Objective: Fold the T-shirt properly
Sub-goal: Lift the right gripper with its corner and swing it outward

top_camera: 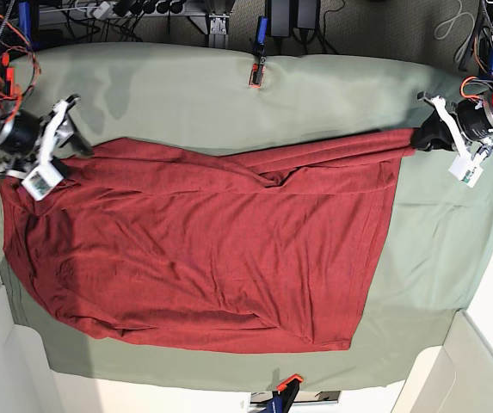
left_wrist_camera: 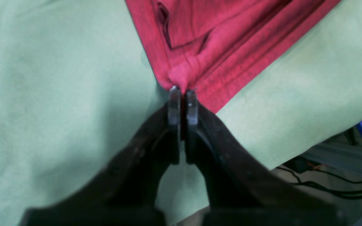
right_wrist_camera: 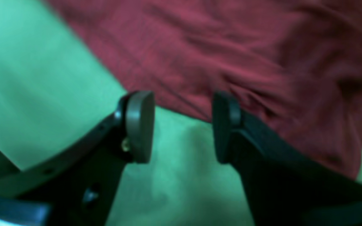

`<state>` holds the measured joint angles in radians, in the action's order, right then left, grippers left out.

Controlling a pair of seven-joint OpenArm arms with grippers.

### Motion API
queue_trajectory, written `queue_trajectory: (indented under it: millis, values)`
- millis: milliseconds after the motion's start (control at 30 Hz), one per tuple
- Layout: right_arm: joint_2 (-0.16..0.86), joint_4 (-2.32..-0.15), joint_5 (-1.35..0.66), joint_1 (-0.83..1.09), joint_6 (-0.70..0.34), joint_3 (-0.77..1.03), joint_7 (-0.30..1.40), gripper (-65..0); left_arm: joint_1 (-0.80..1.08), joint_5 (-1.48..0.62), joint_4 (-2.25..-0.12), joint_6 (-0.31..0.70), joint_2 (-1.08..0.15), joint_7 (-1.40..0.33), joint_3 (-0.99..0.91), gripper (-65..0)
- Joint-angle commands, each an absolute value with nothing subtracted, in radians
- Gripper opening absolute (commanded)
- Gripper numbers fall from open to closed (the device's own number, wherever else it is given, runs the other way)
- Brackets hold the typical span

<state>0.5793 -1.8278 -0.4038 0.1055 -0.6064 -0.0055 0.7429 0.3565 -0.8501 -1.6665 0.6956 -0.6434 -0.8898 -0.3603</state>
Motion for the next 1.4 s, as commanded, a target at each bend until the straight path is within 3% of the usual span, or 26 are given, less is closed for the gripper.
queue_trajectory:
  millis: [0,200,500,800,1000,1167,1367]
  values:
    - [0.611,-1.846,-0.369,0.07,-0.606,-0.054,0.709,-35.1,0.35,-0.863,-1.678,0.698,-0.665,-0.873,-0.371,-65.0]
    - [0.667,-1.846,-0.228,-0.029,-0.586,-0.279,0.711,-35.0,0.35,-0.863,-1.678,0.698,-0.665,-0.9,-0.371,-65.0]
    - [0.755,-1.85,-0.199,-0.04,-0.588,-0.303,0.715,-35.0,0.35,-0.864,-1.678,0.698,-0.665,-0.895,-0.371,-65.0]
    - [0.764,-1.848,-0.126,-0.036,-0.583,-0.393,0.673,-35.0,0.35,-0.864,-1.678,0.698,-0.665,-0.895,-0.371,-65.0]
    - [0.762,-1.842,0.029,-0.039,-0.469,-0.511,0.609,-35.0,0.35,-0.864,-1.678,0.698,-0.665,-0.895,-0.371,-65.0]
    - [0.761,-1.811,0.087,-0.041,-0.442,-0.569,0.571,-35.0,0.35,-0.864,-1.678,0.698,-0.665,-0.895,-0.371,-65.0]
    - [0.749,-1.745,0.128,-0.096,-0.331,-0.62,0.565,-35.0,0.35,-0.876,-1.678,0.698,-0.665,-0.895,-0.371,-65.0]
